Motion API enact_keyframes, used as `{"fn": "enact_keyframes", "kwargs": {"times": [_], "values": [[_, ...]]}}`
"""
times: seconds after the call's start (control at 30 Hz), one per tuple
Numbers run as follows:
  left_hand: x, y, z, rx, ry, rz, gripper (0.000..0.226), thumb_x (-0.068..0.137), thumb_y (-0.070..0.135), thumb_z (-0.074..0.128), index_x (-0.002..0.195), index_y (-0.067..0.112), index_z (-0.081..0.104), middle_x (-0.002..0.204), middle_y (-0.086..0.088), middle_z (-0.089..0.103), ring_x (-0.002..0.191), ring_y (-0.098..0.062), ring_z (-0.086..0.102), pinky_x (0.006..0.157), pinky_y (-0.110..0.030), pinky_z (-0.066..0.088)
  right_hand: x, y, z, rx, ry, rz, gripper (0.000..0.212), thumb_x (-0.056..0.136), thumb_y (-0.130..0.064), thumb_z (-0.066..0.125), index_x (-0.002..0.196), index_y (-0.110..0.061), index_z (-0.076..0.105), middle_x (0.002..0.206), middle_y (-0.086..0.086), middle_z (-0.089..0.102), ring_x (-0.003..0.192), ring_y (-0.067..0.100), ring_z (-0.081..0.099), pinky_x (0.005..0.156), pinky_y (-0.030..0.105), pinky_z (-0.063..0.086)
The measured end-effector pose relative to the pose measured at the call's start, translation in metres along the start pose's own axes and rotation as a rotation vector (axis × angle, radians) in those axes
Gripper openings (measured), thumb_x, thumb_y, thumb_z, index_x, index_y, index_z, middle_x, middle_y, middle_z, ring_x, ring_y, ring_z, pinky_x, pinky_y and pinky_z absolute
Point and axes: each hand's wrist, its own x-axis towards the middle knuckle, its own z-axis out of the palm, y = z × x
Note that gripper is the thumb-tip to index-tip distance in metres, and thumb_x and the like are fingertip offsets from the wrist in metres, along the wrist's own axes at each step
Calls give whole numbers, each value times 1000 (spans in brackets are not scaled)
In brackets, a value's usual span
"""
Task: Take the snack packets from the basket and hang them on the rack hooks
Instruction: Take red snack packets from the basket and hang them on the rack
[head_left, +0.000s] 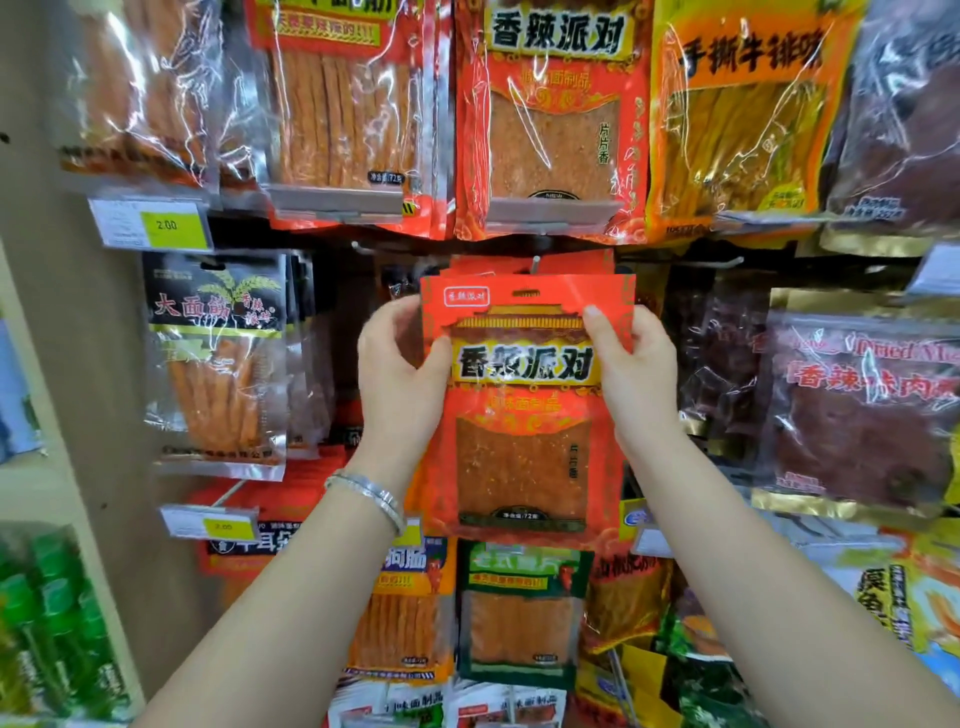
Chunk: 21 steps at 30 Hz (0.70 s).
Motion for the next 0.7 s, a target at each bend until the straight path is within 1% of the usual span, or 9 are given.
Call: {"fn": "enact_keyframes", "kwargs": {"times": [0.07,0.13,0.23,0.27,0.33,0.43,0.53,0.63,0.7], "values": [[5,14,6,21,-21,98,39,85,11,56,123,20,56,123,-1,57,111,-2,53,98,-19,41,9,-3,-2,-12,45,-15,14,89,-38,58,77,-34,61,74,-16,61,69,-2,55,63,14,43],[8,27,13,91,-35,181,50,87,12,52,136,17,47,137,-2,47,126,-5,41,109,-26,31,20,-6,-1,-28,51,-17,19,89,-37,58,71,-30,58,69,-14,53,64,0,48,61,19,39],[12,40,23,160,-102,227,59,89,16,48,146,17,33,150,1,33,138,-6,24,115,-29,18,29,-10,3,-58,55,-16,22,89,-34,59,73,-19,57,72,-5,56,66,3,49,65,25,38],[14,43,26,139,-141,209,59,90,16,47,146,19,32,150,4,32,138,-4,23,115,-28,17,31,-10,3,-64,60,-12,22,89,-33,59,75,-16,58,76,1,60,69,4,51,66,26,39],[16,46,29,89,-195,187,57,91,14,48,146,21,33,144,11,35,132,5,23,111,-15,17,33,-11,4,-67,65,4,23,90,-31,59,79,-11,60,84,10,64,75,10,55,70,29,41],[17,46,33,59,-219,163,58,91,17,49,146,26,31,135,19,31,126,13,21,98,3,13,34,-13,5,-53,57,58,21,90,-30,59,74,-16,59,77,1,62,74,13,56,71,34,44],[18,46,35,45,-233,156,59,90,20,50,146,26,32,135,22,30,122,19,20,94,9,12,38,-12,5,-60,54,114,26,89,-31,59,77,-9,57,76,4,59,70,18,55,68,37,45],[20,46,35,26,-228,144,56,91,17,52,144,25,37,131,25,31,118,22,25,95,8,15,44,-8,6,-112,57,144,32,89,-34,59,87,-2,59,89,11,65,82,27,62,78,44,50],[19,46,34,10,-229,136,56,90,16,53,143,26,37,131,24,32,121,18,26,96,7,17,45,-1,7,-142,62,135,32,89,-35,58,88,-3,59,86,10,64,75,22,59,74,38,50]]}}
